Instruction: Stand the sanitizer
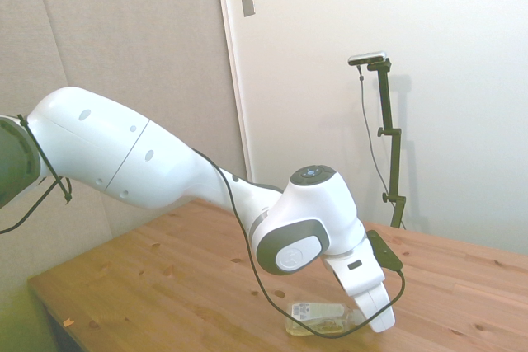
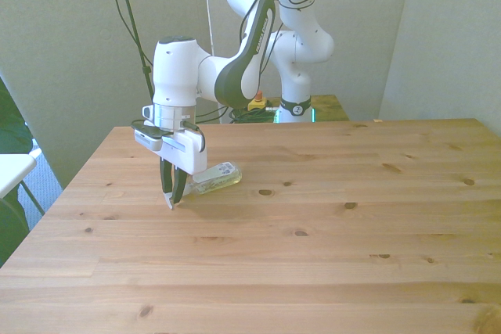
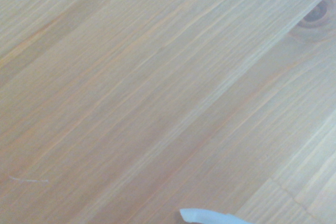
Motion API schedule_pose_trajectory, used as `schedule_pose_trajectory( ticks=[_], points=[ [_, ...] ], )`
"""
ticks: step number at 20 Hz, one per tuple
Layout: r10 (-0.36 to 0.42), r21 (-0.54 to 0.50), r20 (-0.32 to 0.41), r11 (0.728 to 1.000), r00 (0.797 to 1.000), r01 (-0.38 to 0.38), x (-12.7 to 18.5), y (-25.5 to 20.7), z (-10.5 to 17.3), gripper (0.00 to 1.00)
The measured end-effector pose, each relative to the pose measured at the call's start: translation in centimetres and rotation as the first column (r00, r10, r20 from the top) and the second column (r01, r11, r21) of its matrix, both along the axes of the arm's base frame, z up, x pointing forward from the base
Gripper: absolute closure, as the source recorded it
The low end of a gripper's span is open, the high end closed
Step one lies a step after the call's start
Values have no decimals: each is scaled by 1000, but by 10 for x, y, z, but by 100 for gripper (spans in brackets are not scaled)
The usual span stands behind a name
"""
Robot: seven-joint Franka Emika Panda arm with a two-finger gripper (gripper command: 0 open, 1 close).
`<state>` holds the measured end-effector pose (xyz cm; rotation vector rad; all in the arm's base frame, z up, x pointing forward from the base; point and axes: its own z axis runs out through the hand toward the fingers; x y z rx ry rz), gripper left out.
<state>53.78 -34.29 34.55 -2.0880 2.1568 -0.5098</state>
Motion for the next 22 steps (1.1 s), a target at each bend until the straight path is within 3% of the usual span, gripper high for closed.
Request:
schedule_pose_trajectory(
  ticks=[7,15,22],
  points=[
    [23,1,21,1000,1000,-23,8,11,10,100],
    [60,-72,140,996,988,-50,27,48,81,100],
    [57,-226,282,974,958,9,40,106,118,100]
  ],
)
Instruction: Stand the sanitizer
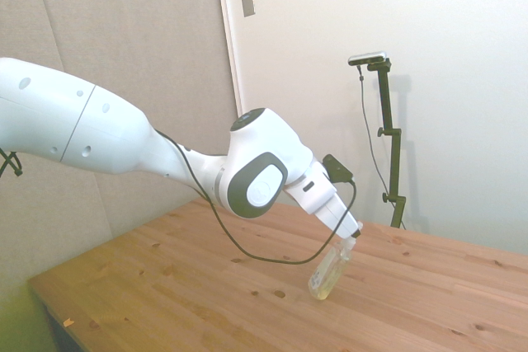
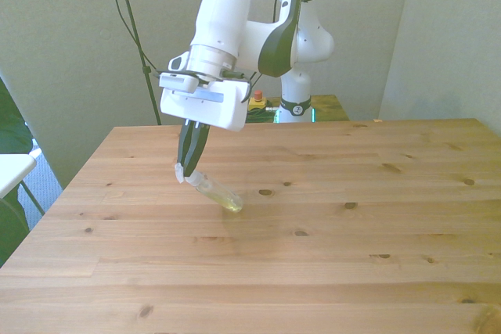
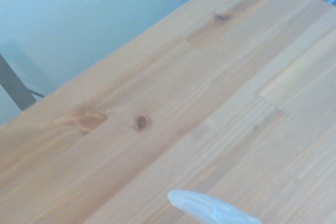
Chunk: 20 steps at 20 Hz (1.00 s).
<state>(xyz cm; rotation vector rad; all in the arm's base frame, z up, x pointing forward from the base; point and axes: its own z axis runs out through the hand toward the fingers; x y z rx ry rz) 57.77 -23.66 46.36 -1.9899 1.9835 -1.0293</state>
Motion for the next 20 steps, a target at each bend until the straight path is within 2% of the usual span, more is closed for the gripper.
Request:
schedule_pose_trajectory(
  ticks=[7,13,14,20],
  points=[
    [-20,-83,99,996,995,28,16,59,5,100],
    [-17,-102,94,994,995,27,22,83,-3,100],
    [-16,-104,93,994,996,26,23,84,-3,0],
    [-24,-108,85,994,996,33,23,85,-4,0]
  ],
)
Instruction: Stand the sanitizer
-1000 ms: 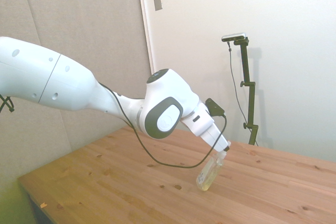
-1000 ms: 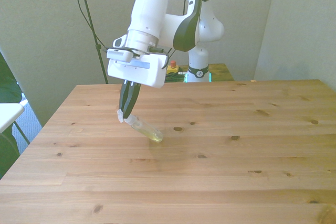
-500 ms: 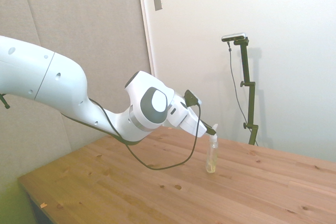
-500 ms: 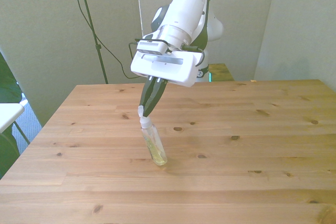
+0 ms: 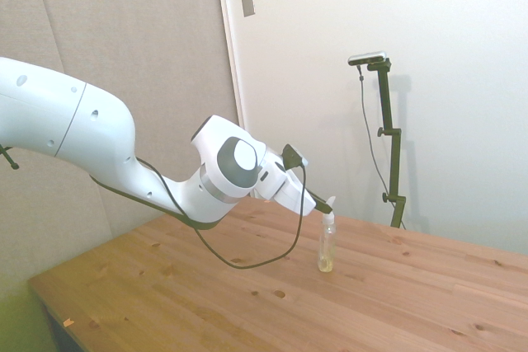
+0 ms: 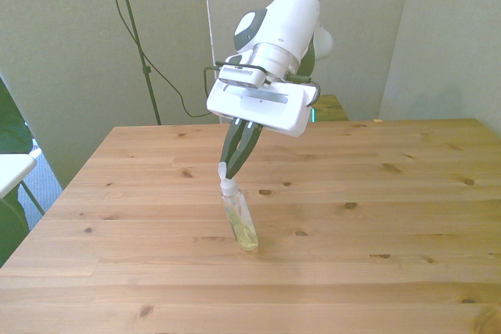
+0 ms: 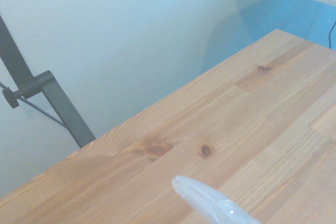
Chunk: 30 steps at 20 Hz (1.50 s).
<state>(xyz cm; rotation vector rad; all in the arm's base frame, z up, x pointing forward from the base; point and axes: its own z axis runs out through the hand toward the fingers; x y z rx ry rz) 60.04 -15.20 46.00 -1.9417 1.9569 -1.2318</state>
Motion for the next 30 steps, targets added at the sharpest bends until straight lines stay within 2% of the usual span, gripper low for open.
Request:
schedule_pose_trajectory(
  ticks=[12,16,19,24,27,30],
  points=[
    [10,1,-29,1000,1000,-10,1,3,-3,0],
    [20,20,-87,1000,996,-18,0,3,-12,0],
    [59,56,-140,997,988,-51,-1,4,-18,0],
    [140,134,-253,985,957,-109,-11,-6,-18,0],
    [199,175,-327,973,924,-148,-28,-11,-13,0],
    [261,211,-398,959,880,-189,-42,-11,-9,0]
  ],
)
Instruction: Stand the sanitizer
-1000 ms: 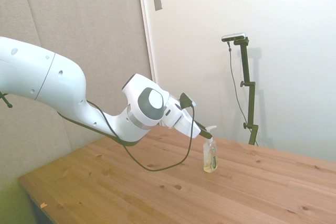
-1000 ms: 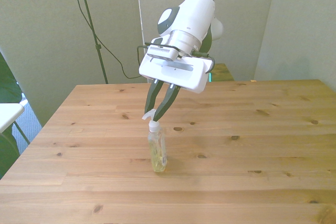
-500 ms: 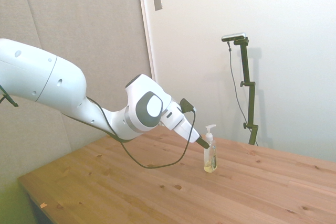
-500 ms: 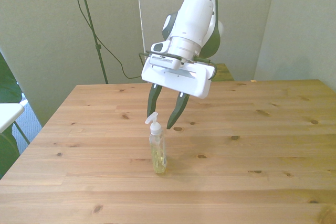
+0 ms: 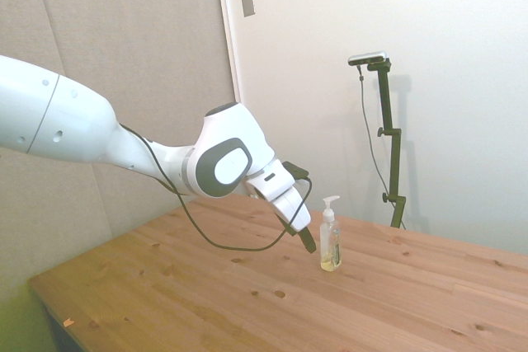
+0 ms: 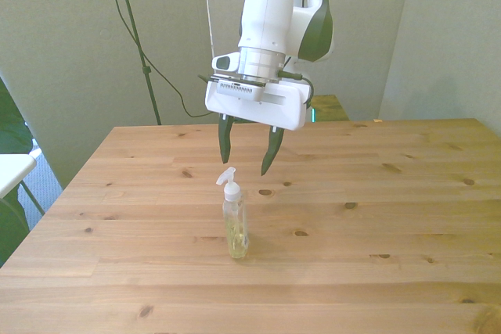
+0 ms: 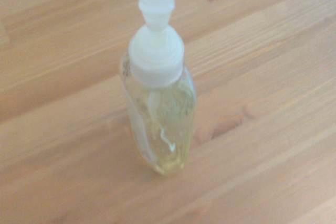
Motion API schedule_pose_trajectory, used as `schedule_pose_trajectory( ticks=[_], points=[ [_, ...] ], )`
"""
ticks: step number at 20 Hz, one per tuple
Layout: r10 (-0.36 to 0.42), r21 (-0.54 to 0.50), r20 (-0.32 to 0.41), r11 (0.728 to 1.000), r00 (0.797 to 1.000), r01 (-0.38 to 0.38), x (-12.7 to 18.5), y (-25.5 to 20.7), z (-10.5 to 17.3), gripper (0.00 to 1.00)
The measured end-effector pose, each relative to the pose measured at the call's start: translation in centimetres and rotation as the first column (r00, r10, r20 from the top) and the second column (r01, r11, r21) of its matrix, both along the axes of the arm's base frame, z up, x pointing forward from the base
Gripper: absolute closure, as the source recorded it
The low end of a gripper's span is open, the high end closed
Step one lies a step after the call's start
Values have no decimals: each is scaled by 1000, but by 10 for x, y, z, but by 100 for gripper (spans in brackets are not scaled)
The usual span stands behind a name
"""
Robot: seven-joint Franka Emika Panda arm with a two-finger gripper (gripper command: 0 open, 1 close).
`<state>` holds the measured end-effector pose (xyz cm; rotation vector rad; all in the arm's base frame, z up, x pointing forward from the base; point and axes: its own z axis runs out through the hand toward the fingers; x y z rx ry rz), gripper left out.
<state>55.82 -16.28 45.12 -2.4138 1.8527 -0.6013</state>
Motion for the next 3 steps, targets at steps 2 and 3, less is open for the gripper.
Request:
schedule_pose_trajectory(
  ticks=[2,3],
  points=[
    [46,19,-53,999,998,-45,-11,4,-3,0],
    [70,26,-78,997,994,-69,-17,6,-5,0]
  ],
)
